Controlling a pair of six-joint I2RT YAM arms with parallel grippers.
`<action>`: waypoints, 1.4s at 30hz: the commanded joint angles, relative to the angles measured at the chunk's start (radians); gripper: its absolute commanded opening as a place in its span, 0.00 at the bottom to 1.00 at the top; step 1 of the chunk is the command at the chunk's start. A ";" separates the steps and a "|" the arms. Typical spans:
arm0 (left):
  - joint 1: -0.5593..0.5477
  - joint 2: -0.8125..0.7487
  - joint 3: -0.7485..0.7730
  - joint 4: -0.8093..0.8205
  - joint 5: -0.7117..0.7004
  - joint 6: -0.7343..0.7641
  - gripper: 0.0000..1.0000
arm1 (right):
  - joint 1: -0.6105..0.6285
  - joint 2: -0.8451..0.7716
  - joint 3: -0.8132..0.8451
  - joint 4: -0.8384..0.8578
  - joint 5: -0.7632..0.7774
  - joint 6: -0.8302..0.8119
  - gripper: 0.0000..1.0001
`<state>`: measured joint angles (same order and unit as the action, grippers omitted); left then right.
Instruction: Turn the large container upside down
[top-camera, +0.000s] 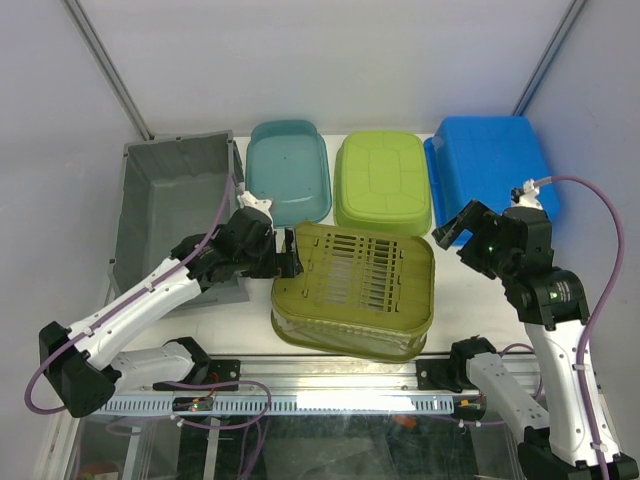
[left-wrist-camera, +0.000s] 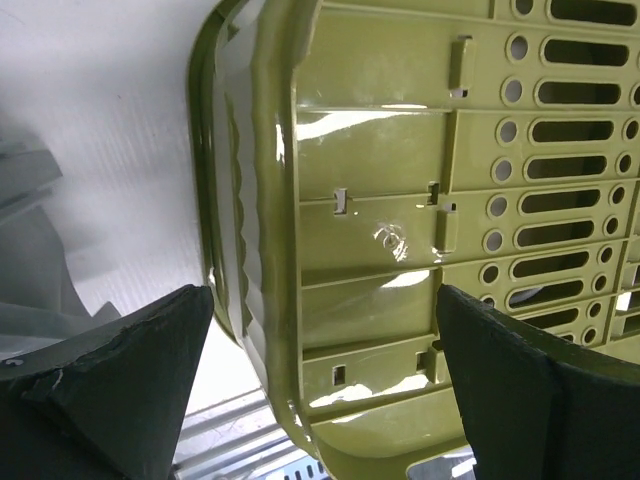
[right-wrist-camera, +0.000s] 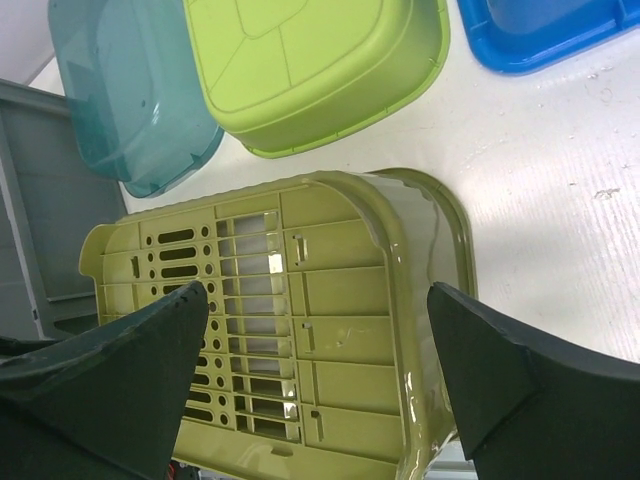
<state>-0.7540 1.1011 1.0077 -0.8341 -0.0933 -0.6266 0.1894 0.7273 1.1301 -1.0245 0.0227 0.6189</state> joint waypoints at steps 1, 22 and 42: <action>-0.032 0.003 -0.016 0.090 0.063 -0.044 0.99 | 0.003 0.017 0.008 -0.022 0.049 -0.015 0.95; -0.192 0.127 -0.037 0.336 0.213 -0.158 0.99 | 0.002 0.052 -0.160 -0.106 -0.033 0.056 0.97; -0.389 0.585 0.363 0.495 0.290 -0.077 0.99 | 0.002 -0.015 -0.031 -0.175 0.196 0.127 0.99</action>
<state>-1.0874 1.6333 1.2720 -0.4660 0.0910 -0.7185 0.1898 0.7574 1.0271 -1.2213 0.1802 0.6983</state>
